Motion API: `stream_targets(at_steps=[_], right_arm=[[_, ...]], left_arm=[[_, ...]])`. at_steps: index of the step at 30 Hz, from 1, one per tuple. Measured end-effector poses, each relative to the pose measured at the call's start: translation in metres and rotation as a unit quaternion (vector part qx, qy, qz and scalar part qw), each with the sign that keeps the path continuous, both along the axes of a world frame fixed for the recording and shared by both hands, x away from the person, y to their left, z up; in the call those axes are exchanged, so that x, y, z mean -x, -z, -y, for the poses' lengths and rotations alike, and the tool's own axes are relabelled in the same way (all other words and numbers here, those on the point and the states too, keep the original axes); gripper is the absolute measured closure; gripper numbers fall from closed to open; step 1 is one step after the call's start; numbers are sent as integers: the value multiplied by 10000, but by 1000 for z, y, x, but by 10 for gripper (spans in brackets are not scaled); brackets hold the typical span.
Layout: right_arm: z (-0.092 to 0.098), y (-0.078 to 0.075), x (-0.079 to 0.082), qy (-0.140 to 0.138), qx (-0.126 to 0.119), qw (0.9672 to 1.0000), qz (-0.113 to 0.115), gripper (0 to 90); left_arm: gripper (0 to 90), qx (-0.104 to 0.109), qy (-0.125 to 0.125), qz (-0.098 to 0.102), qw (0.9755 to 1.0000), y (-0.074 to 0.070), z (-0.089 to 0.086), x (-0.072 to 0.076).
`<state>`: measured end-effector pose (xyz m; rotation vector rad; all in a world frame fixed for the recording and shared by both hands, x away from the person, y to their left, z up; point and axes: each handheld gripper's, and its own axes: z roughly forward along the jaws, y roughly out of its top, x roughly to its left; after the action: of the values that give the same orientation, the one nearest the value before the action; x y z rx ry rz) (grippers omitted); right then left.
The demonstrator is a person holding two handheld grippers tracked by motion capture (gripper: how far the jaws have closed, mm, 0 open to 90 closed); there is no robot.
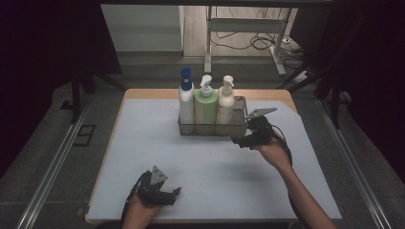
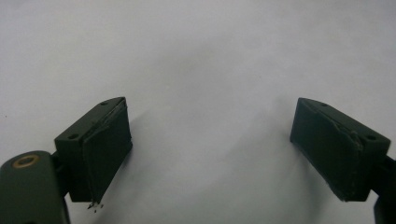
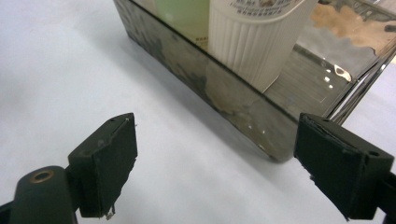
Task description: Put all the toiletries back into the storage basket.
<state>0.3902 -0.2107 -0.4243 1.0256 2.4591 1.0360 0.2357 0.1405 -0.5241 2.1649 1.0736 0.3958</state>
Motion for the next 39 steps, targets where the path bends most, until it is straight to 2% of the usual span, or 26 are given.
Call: stream_targets(at_steps=[6, 7, 14, 22, 25, 30, 33, 39], right_arm=[[2, 1, 9, -74, 91, 9999, 20, 103], [2, 1, 12, -98, 148, 9998, 23, 70], [6, 3, 25, -194, 299, 9994, -30, 0], [14, 2, 41, -250, 384, 9989, 132, 0], [17, 2, 46, -242, 349, 9990, 99, 0], [23, 5, 57, -304, 516, 9981, 110, 0], [26, 8, 62, -354, 536, 9979, 91, 0], [32, 17, 71, -285, 463, 9984, 131, 0]], left_arm=[[123, 12, -7, 2, 10000, 0, 0, 0], [123, 22, -14, 3, 10000, 0, 0, 0], [123, 11, -7, 2, 10000, 0, 0, 0], [123, 17, -10, 4, 10000, 0, 0, 0], [123, -1, -1, 3, 10000, 0, 0, 0], [123, -1, -1, 3, 10000, 0, 0, 0], [123, 0, -1, 3, 10000, 0, 0, 0], [123, 2, -2, 1, 10000, 0, 0, 0]])
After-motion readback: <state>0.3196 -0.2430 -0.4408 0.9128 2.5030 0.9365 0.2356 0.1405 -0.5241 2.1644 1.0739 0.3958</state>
